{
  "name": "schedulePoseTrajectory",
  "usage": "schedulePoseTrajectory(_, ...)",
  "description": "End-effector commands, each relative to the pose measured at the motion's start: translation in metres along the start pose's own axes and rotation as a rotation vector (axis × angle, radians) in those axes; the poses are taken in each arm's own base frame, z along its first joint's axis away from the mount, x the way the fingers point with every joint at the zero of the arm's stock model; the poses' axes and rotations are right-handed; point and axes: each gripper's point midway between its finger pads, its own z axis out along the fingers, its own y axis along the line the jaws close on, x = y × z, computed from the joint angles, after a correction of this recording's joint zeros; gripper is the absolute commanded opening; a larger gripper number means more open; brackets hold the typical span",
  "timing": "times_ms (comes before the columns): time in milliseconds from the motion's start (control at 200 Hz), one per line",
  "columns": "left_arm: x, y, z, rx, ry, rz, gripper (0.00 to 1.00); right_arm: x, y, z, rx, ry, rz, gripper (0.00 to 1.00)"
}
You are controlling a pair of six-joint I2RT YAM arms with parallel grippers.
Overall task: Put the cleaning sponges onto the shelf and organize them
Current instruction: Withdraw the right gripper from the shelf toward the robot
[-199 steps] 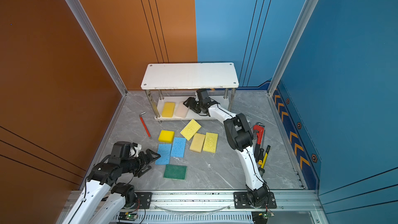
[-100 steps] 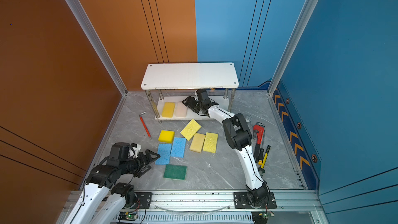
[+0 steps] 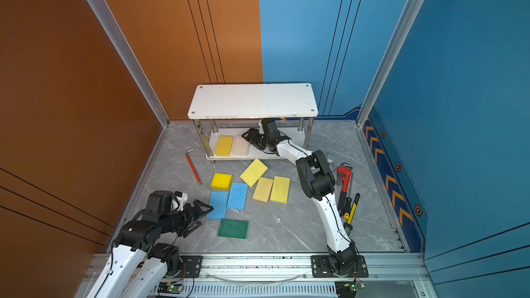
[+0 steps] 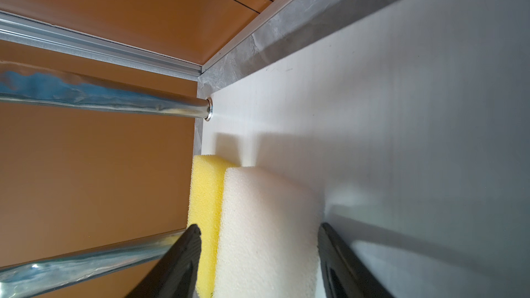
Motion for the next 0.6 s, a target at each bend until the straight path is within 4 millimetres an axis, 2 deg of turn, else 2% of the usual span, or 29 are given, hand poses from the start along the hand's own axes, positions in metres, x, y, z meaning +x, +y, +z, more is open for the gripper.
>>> schedulePoseTrajectory(0,0.002,0.008,0.002,-0.022,0.009,-0.013,0.91,0.011,-0.019,0.005,0.047,0.045,0.031,0.67)
schedulePoseTrajectory(135,-0.001,0.006,0.001,-0.026,0.005,-0.005,0.91,0.001,-0.016,-0.006,0.047,-0.009,0.035,0.67)
schedulePoseTrajectory(165,-0.002,0.006,0.001,-0.027,0.004,-0.004,0.91,-0.006,-0.011,-0.011,0.033,-0.035,0.036,0.67)
schedulePoseTrajectory(195,-0.003,0.005,0.0,-0.029,0.002,-0.001,0.91,-0.003,-0.018,-0.013,0.041,-0.044,0.048,0.67)
schedulePoseTrajectory(325,-0.006,0.005,0.0,-0.034,-0.005,0.0,0.92,-0.015,-0.008,-0.029,-0.032,-0.121,0.084,0.66)
schedulePoseTrajectory(596,-0.012,0.001,-0.002,-0.037,-0.018,0.016,0.94,-0.01,0.013,-0.051,-0.104,-0.137,0.092,0.66)
